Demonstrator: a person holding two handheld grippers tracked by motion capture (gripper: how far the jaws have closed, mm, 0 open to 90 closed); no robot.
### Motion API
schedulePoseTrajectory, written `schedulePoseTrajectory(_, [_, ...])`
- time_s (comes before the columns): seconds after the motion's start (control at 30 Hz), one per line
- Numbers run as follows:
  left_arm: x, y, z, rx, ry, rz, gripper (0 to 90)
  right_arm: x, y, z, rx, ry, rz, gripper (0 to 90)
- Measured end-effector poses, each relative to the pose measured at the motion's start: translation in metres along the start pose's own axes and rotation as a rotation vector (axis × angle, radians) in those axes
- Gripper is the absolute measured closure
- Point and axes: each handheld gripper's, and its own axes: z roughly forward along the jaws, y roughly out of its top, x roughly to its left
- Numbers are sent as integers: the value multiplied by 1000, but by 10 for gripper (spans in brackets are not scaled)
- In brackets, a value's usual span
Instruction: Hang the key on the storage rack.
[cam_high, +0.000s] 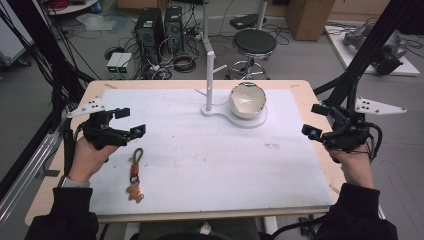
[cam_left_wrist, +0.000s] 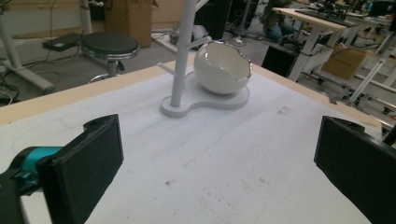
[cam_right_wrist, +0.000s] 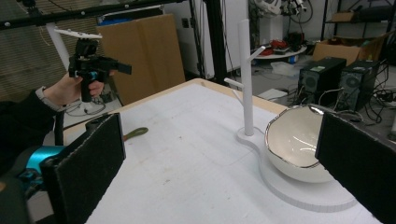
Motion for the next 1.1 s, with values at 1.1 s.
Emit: schedulePoseTrajectory(1.1, [24,-97,40,374,94,-197,18,-9,-4,31,108,45,25,11])
